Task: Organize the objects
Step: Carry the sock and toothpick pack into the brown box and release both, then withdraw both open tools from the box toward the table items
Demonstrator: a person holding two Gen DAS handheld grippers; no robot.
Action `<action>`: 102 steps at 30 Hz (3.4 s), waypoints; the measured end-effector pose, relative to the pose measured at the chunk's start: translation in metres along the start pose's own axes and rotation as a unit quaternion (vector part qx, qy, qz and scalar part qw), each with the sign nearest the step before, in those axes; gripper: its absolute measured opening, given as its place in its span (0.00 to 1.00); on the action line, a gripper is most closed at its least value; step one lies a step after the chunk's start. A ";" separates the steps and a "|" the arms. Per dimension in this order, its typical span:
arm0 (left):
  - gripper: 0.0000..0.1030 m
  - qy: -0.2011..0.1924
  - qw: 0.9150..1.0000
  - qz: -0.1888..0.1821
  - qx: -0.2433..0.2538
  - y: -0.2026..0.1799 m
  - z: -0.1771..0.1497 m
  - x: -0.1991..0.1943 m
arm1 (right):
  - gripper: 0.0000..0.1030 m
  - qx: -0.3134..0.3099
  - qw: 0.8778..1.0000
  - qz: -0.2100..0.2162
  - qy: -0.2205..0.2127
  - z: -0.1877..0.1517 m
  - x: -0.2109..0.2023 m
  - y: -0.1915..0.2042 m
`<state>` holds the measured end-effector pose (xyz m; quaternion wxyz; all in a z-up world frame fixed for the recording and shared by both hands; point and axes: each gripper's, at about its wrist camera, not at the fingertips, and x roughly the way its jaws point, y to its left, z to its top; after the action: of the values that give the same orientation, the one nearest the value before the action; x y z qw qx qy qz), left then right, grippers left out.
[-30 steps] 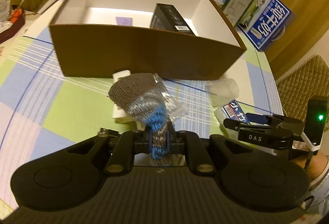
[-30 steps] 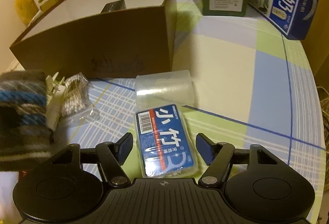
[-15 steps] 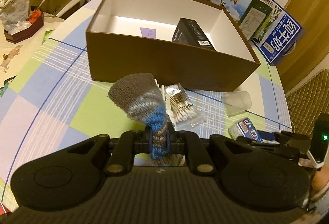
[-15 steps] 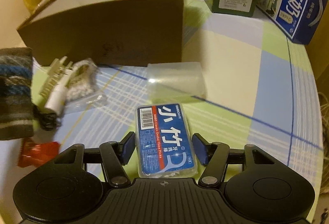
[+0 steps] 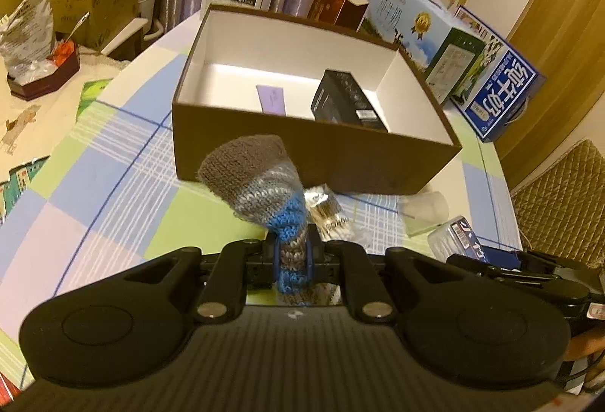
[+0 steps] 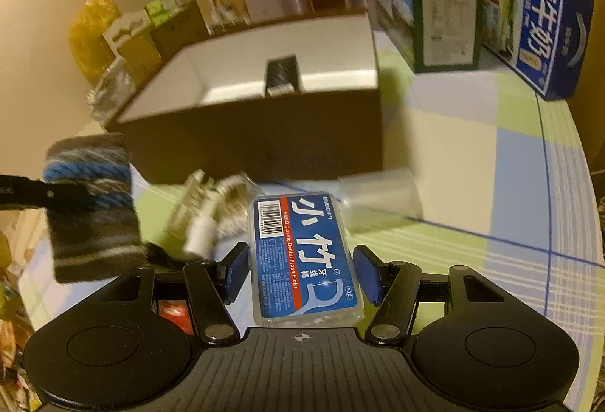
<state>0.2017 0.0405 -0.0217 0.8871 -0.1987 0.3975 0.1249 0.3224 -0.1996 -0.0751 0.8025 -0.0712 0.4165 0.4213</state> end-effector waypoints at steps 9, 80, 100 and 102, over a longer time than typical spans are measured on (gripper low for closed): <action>0.09 -0.035 0.999 -0.005 0.023 0.006 0.034 -0.007 | 0.55 -0.005 0.999 0.034 -0.027 0.040 0.010 0.035; 0.68 0.057 0.986 -0.002 0.156 0.038 0.153 0.142 | 0.75 0.012 0.999 -0.025 -0.033 0.143 0.141 0.054; 0.99 -0.018 0.991 0.009 0.133 0.024 0.129 0.071 | 0.98 0.029 0.995 -0.058 -0.080 0.118 0.071 0.055; 0.99 -0.023 0.991 0.011 0.130 0.023 0.124 0.063 | 0.98 0.030 0.995 -0.054 -0.081 0.114 0.064 0.055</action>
<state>0.3160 0.1208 0.0001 0.9127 -0.0746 0.3922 0.0870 0.3708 -0.0723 -0.0357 0.8568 -0.0352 0.3584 0.3690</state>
